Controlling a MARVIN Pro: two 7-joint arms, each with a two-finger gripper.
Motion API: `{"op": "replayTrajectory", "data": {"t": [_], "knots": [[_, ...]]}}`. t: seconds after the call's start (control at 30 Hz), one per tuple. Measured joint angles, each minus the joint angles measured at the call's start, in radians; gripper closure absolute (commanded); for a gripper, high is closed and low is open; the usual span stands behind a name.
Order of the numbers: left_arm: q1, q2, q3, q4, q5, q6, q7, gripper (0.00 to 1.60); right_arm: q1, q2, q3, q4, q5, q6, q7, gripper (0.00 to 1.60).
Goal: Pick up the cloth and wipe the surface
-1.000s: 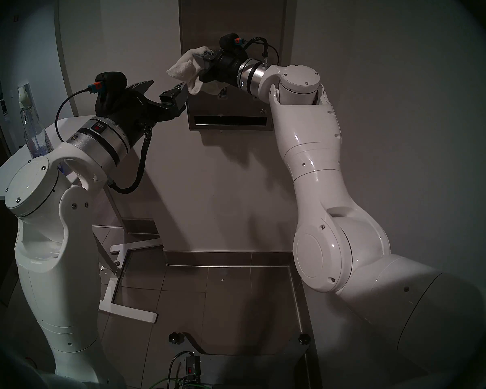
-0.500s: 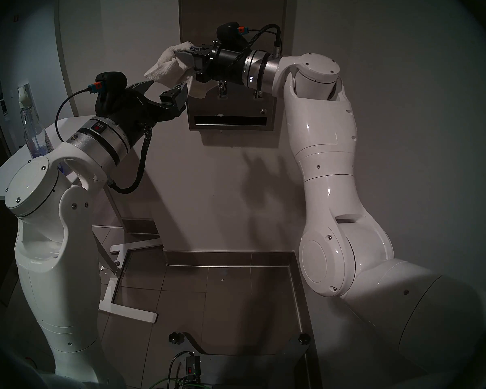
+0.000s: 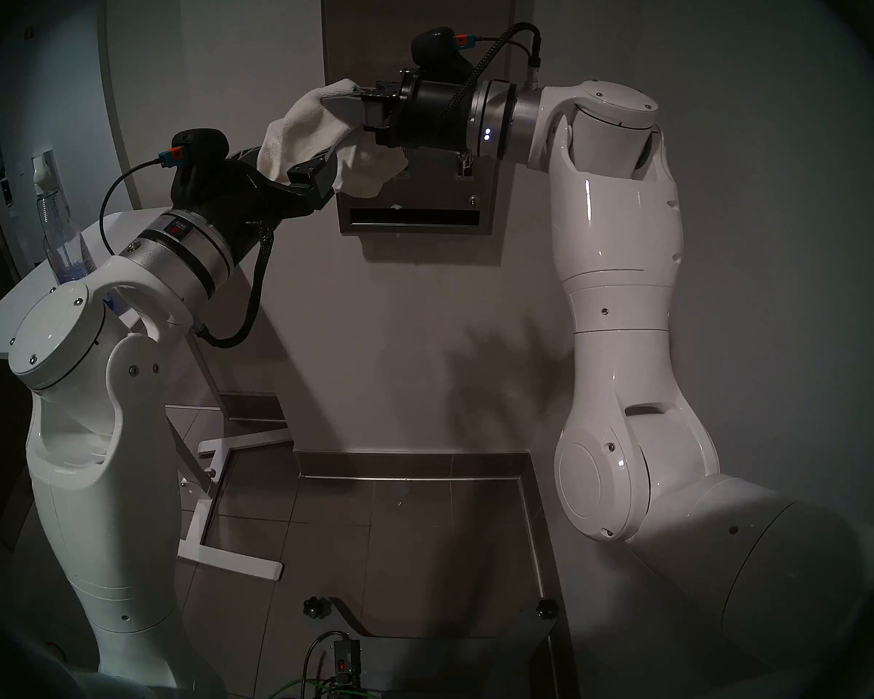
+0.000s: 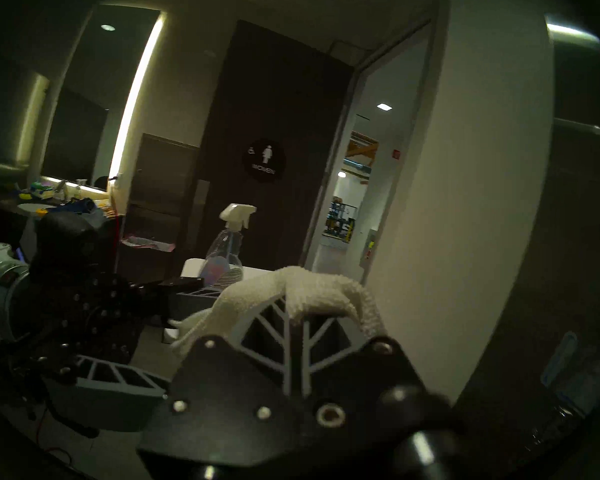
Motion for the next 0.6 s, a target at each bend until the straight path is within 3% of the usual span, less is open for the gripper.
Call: {"op": "replayTrajectory", "data": {"t": [0.6], "knots": [[0.0,0.001,0.0,0.0,-0.001,0.0,0.002,0.0,-0.007,0.012,-0.068,-0.024,0.086,0.085,-0.09,1.6]]}}
